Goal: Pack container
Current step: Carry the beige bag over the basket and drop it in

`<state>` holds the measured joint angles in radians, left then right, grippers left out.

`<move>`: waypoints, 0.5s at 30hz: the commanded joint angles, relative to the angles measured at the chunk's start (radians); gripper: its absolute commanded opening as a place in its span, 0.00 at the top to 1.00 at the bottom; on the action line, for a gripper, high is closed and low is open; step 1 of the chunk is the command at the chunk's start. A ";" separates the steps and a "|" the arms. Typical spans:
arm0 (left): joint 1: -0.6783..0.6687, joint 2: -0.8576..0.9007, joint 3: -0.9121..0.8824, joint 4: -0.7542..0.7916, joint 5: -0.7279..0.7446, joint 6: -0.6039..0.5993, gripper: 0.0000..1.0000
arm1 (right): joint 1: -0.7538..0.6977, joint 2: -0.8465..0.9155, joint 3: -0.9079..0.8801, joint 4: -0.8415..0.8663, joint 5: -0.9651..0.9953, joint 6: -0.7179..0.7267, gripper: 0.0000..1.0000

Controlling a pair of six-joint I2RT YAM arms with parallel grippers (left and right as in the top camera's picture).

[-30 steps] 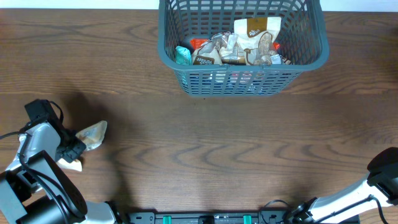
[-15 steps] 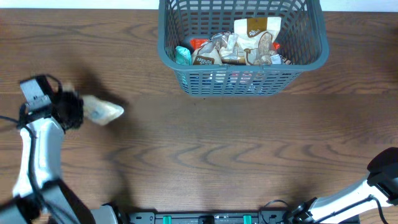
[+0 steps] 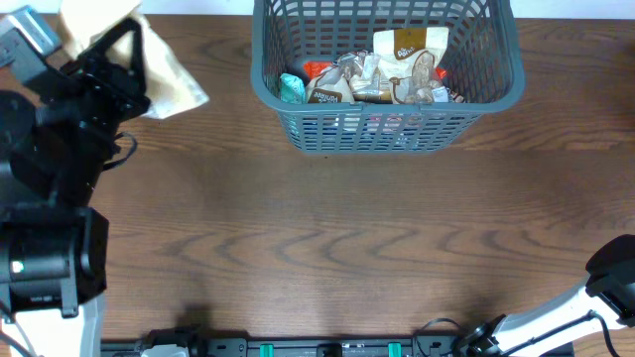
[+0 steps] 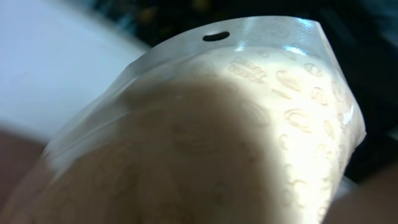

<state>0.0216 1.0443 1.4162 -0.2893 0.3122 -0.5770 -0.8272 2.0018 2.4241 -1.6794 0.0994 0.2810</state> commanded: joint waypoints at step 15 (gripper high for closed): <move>-0.406 0.482 0.108 0.459 -0.121 0.042 0.94 | -0.007 -0.004 -0.005 0.000 -0.003 0.010 0.01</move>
<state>-0.3550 1.4742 1.4361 0.1448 0.2649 -0.5423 -0.8272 2.0018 2.4241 -1.6794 0.0982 0.2810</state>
